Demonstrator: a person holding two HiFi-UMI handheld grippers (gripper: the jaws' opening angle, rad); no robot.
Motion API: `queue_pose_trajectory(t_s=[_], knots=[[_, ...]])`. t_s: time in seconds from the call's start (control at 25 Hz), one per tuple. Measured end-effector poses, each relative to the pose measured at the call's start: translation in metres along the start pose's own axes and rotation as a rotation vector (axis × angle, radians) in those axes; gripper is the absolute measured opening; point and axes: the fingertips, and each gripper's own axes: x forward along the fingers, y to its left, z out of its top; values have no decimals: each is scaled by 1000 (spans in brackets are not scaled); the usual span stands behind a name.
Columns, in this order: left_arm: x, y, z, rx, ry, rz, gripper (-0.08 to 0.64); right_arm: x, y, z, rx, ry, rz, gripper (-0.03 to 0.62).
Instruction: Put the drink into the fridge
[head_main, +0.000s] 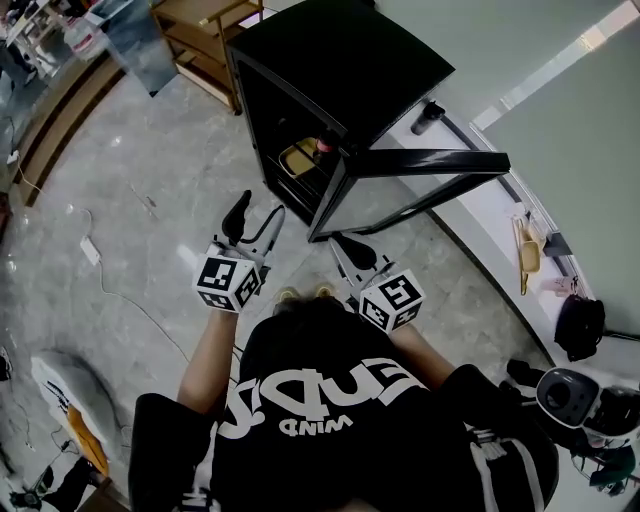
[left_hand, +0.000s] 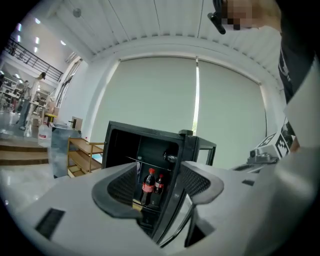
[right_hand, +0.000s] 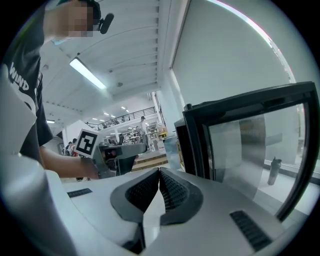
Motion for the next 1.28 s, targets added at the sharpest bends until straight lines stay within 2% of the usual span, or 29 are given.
queue_pose_trajectory(t_s=[0.16,0.32,0.6,0.84,1.28], knots=[[-17,-9,14,-12,-26,13,213,-5,0,12,-26,-18,2,25],[-31,-15,16,-32,-30,6,167,-7,-2,16,-24,-35,-6,25],[-51,-25,17,-65,-34,12,16,-11,-4,23,-26,-57,-24,25],[-66,-38,20,-70,-45,-7,8,-16,-2,27,-38,-67,-29,25],[-78,-35,5,-24,-19,31,8,-28,-13,16,-50,-68,-59,25]])
